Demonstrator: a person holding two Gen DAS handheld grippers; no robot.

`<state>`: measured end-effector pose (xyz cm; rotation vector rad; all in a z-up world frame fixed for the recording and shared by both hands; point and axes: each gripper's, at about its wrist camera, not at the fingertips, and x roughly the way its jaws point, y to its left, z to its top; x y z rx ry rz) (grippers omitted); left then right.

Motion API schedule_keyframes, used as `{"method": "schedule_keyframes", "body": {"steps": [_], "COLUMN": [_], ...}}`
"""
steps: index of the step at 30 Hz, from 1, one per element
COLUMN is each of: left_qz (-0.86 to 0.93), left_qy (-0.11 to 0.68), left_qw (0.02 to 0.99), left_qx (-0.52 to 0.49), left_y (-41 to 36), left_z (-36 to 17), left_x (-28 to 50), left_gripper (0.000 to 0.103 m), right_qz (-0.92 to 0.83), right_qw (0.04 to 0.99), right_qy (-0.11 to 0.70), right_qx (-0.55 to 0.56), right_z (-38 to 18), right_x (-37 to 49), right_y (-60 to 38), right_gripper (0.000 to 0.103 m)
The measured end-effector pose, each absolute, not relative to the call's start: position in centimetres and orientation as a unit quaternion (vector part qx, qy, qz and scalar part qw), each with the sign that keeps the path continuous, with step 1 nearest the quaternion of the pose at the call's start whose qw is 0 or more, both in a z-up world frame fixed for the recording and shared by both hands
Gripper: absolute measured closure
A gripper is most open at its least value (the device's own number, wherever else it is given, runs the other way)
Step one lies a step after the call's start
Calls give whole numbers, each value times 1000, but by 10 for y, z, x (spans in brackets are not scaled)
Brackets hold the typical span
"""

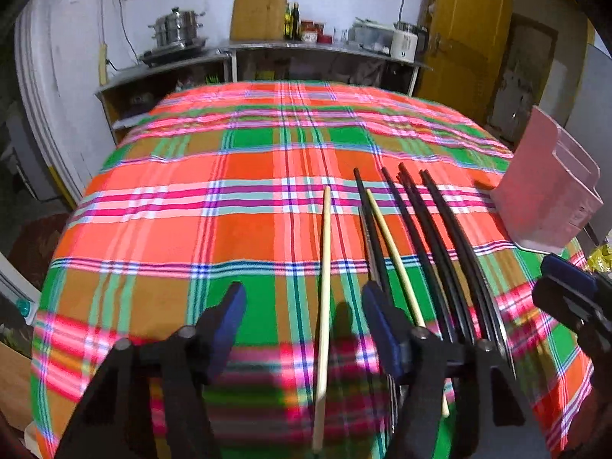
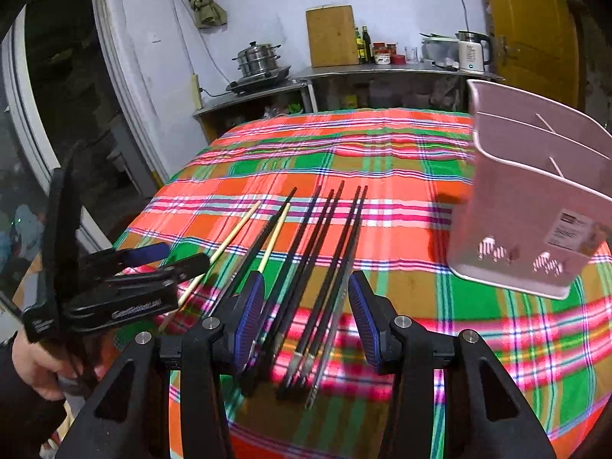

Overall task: Organize utensils
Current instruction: 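Grasp a light wooden chopstick with the left tool while the right tool grasps another wooden chopstick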

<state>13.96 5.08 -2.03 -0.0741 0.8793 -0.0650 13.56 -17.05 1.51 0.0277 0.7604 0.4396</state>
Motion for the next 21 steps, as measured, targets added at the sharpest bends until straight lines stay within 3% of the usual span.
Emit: {"method": "schedule_keyframes", "body": {"steps": [3,7,17,21], "left_qz": [-38,-46,-45,-46], "left_qy": [441,449,461,463], "left_qw": [896,892,886,883], "left_qx": [-35,-33,-36,-52], "left_y": [49,48,53,62], "left_z": [-25,-28,-27,-26], "left_x": [152,163,183,181], "left_gripper": [56,65,93,96], "right_qz": [214,216,231,236], "right_qw": [901,895,877,864], "right_qy": [377,390,420,444], "right_qx": [13,16,21,22], "right_z": [12,7,2,-6], "right_x": [142,151,186,204], "right_y": [-168,-163,-136,-124], "right_gripper": [56,57,69,78]}}
